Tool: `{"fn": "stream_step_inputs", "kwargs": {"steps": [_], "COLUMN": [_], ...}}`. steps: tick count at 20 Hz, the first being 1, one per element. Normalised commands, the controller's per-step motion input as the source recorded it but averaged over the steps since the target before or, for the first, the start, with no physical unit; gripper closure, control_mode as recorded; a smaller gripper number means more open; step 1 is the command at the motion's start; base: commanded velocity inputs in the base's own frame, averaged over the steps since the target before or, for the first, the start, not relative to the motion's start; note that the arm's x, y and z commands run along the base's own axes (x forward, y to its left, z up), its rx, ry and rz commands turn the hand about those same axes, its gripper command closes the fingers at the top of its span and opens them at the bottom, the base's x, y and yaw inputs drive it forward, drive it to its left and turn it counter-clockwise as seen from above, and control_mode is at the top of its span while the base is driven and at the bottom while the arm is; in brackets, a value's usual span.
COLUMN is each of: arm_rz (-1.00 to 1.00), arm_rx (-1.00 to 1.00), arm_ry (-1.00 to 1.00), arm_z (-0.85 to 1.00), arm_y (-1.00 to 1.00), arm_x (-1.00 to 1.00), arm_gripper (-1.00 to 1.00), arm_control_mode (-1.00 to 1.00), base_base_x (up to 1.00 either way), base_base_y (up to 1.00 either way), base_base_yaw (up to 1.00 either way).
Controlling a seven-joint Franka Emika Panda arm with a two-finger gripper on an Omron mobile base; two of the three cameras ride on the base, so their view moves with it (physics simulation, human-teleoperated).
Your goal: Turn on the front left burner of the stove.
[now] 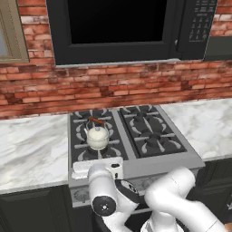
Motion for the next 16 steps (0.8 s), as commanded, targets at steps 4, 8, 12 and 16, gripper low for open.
{"fn": "stream_step_inputs", "kwargs": {"steps": [4, 8, 12, 16], "arm_rz": [0.00, 0.00, 0.00, 0.00], "arm_rx": [0.01, 0.00, 0.00, 0.00], "arm_ry": [-0.21, -0.11, 0.00, -0.01], "arm_z": [-0.79, -0.48, -0.03, -0.13], "arm_y": [0.22, 0.26, 0.02, 0.04], "arm_x": [-0.44, -0.31, 0.00, 0.00], "arm_gripper": [-1.00, -1.00, -1.00, -1.00], "arm_control_mode": [-1.00, -1.00, -1.00, -1.00], "base_base_x": [0.00, 0.00, 0.00, 0.00], "base_base_y": [0.00, 0.00, 0.00, 0.00], "base_base_yaw": [0.00, 0.00, 0.00, 0.00]}}
